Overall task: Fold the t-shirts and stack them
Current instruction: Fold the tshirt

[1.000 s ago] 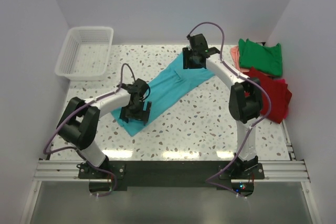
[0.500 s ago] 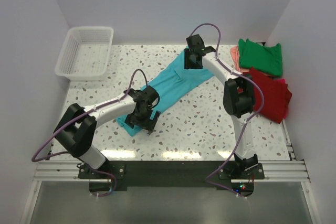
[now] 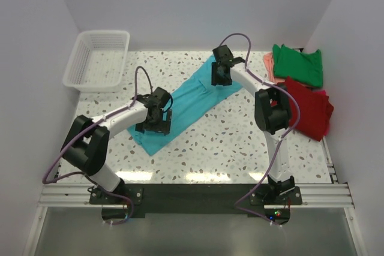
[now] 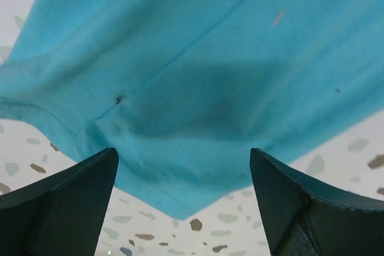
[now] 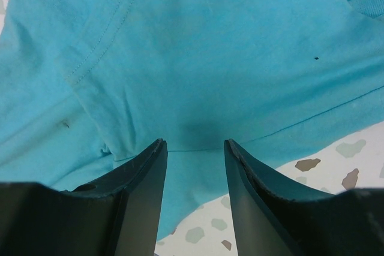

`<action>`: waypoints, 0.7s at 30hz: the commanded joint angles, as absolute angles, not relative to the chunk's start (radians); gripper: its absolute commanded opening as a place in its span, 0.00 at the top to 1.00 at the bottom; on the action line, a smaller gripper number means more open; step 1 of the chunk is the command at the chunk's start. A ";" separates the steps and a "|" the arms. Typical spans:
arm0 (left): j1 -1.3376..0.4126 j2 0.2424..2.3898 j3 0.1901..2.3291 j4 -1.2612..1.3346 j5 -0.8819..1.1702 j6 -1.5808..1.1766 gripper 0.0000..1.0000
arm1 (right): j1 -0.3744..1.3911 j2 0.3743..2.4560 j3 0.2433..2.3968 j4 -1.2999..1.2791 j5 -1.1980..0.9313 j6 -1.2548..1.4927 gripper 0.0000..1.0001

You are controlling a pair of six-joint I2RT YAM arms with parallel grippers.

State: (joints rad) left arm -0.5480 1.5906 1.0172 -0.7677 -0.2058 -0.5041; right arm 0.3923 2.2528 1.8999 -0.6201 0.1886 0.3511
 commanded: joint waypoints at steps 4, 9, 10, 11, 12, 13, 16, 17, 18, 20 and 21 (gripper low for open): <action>-0.506 1.690 1.040 -0.640 -0.187 -0.474 0.04 | 0.391 2.235 1.911 -0.604 0.178 0.361 0.53; -0.505 1.720 0.988 -0.607 -0.147 -0.456 0.04 | 0.391 2.241 1.922 -0.611 0.187 0.347 0.53; -0.505 1.718 0.968 -0.603 -0.118 -0.454 0.04 | 0.391 2.247 1.933 -0.620 0.193 0.344 0.53; -0.505 1.718 0.959 -0.603 -0.109 -0.451 0.04 | 0.390 2.252 1.940 -0.629 0.196 0.342 0.53; -0.505 1.717 0.950 -0.604 -0.098 -0.449 0.04 | 0.390 2.272 1.951 -0.635 0.201 0.341 0.53; -0.505 1.713 0.933 -0.610 -0.078 -0.446 0.04 | 0.388 2.279 1.972 -0.653 0.212 0.342 0.53; -0.505 1.694 0.904 -0.646 -0.064 -0.442 0.04 | 0.385 2.327 2.017 -0.675 0.229 0.347 0.52; -0.505 1.684 0.896 -0.656 -0.064 -0.440 0.04 | 0.379 2.341 2.028 -0.678 0.229 0.348 0.52; -0.505 1.674 0.890 -0.664 -0.064 -0.437 0.04 | 0.377 2.353 2.057 -0.687 0.230 0.351 0.52; -0.505 1.640 0.870 -0.687 -0.055 -0.431 0.04 | 0.376 2.404 2.092 -0.699 0.229 0.350 0.53; -0.508 1.631 0.867 -0.698 -0.045 -0.434 0.04 | 0.374 2.423 2.132 -0.719 0.227 0.351 0.52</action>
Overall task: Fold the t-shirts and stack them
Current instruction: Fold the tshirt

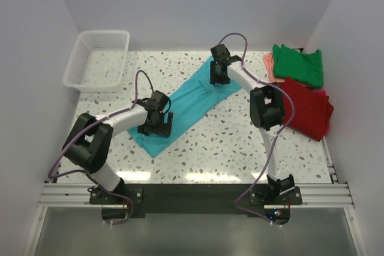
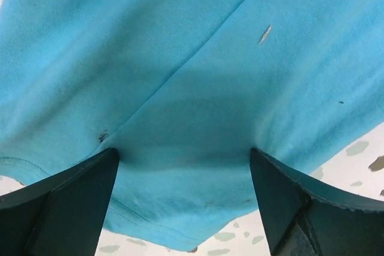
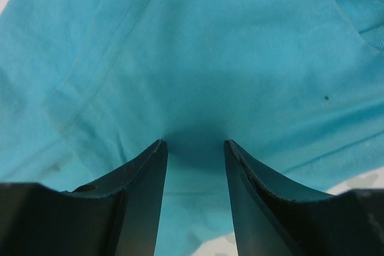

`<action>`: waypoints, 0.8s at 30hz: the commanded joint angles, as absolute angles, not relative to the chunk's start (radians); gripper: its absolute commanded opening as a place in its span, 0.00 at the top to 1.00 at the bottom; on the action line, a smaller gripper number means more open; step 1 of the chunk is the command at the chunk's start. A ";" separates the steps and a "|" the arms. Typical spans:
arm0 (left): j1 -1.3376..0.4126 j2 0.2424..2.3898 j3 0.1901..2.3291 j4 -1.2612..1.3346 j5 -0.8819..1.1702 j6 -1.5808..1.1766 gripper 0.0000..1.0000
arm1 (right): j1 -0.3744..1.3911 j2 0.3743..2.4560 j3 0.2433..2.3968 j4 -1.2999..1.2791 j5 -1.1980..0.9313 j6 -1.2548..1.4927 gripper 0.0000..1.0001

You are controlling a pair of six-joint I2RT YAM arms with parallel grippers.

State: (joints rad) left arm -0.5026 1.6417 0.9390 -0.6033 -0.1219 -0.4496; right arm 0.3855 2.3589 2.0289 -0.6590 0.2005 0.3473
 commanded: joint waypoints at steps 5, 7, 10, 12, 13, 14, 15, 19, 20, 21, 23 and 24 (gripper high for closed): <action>-0.532 1.585 0.877 -0.750 -0.005 -0.430 0.04 | 0.374 2.508 2.203 -0.749 0.212 0.351 0.53; -0.538 1.577 0.876 -0.759 0.032 -0.426 0.04 | 0.374 2.517 2.201 -0.739 0.201 0.350 0.53; -0.558 1.592 0.876 -0.762 0.086 -0.405 0.04 | 0.374 2.536 2.207 -0.724 0.172 0.342 0.52; -0.578 1.611 0.874 -0.762 0.107 -0.381 0.04 | 0.374 2.559 2.236 -0.730 0.157 0.330 0.52; -0.584 1.618 0.876 -0.762 0.116 -0.376 0.04 | 0.374 2.566 2.249 -0.732 0.144 0.324 0.52; -0.595 1.624 0.877 -0.765 0.124 -0.371 0.04 | 0.374 2.577 2.259 -0.732 0.134 0.319 0.52; -0.600 1.631 0.887 -0.770 0.136 -0.368 0.04 | 0.374 2.589 2.276 -0.723 0.121 0.302 0.52; -0.633 1.638 0.902 -0.770 0.187 -0.379 0.04 | 0.374 2.606 2.298 -0.686 0.063 0.268 0.50; -0.644 1.641 0.902 -0.769 0.198 -0.382 0.04 | 0.374 2.611 2.305 -0.680 0.043 0.262 0.49; -0.650 1.646 0.900 -0.762 0.218 -0.382 0.04 | 0.374 2.623 2.325 -0.670 0.034 0.253 0.49; -0.670 1.652 0.908 -0.759 0.235 -0.380 0.04 | 0.376 2.635 2.361 -0.661 0.008 0.247 0.47; -0.676 1.658 0.916 -0.758 0.242 -0.377 0.04 | 0.374 2.640 2.367 -0.644 0.002 0.244 0.46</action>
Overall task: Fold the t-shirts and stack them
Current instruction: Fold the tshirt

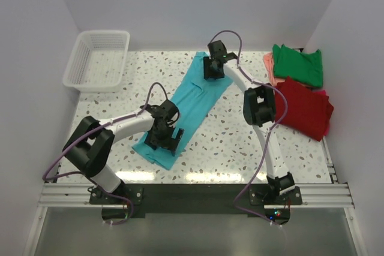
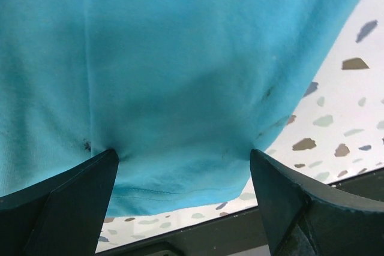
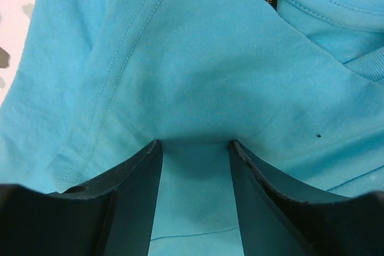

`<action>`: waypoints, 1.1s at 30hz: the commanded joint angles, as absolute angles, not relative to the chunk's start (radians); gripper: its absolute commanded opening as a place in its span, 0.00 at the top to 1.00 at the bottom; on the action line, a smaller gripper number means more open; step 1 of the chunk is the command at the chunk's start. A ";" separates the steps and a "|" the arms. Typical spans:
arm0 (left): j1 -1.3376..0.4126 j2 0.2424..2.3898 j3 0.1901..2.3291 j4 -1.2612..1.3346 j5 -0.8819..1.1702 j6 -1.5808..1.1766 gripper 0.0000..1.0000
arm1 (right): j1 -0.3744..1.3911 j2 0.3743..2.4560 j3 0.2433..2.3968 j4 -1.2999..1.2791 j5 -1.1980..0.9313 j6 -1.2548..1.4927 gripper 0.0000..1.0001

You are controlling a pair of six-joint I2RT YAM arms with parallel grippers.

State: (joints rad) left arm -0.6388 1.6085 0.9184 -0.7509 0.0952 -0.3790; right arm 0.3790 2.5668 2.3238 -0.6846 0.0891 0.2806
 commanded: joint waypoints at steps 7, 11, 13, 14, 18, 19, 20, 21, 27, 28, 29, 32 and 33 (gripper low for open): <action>-0.733 1.698 0.974 -0.759 0.333 -0.354 0.04 | 0.376 2.664 2.401 -0.526 -0.078 0.273 0.39; -0.790 1.723 1.034 -0.761 0.374 -0.339 0.04 | 0.374 2.684 2.431 -0.477 -0.115 0.302 0.37; -0.810 1.741 1.052 -0.761 0.405 -0.324 0.04 | 0.376 2.691 2.431 -0.443 -0.136 0.314 0.36; -0.827 1.749 1.061 -0.761 0.413 -0.313 0.04 | 0.374 2.697 2.434 -0.434 -0.141 0.322 0.35; -0.865 1.811 1.121 -0.765 0.437 -0.279 0.03 | 0.376 2.715 2.445 -0.397 -0.175 0.344 0.35; -0.871 1.822 1.129 -0.765 0.443 -0.273 0.03 | 0.374 2.718 2.447 -0.394 -0.186 0.345 0.35; -0.880 1.833 1.146 -0.759 0.452 -0.258 0.03 | 0.376 2.720 2.447 -0.387 -0.190 0.348 0.34; -0.885 1.850 1.155 -0.759 0.459 -0.252 0.03 | 0.376 2.721 2.447 -0.384 -0.192 0.347 0.34; -0.914 1.888 1.219 -0.736 0.471 -0.235 0.03 | 0.374 2.718 2.439 -0.382 -0.209 0.333 0.35; -0.920 1.888 1.226 -0.733 0.466 -0.236 0.03 | 0.376 2.712 2.439 -0.382 -0.207 0.328 0.35; -0.920 1.884 1.242 -0.736 0.454 -0.236 0.04 | 0.376 2.706 2.438 -0.390 -0.204 0.319 0.35; -0.923 1.827 1.276 -0.739 0.339 -0.247 0.05 | 0.374 2.669 2.427 -0.387 -0.177 0.305 0.35; -0.923 1.803 1.282 -0.733 0.277 -0.255 0.05 | 0.374 2.654 2.416 -0.382 -0.151 0.304 0.34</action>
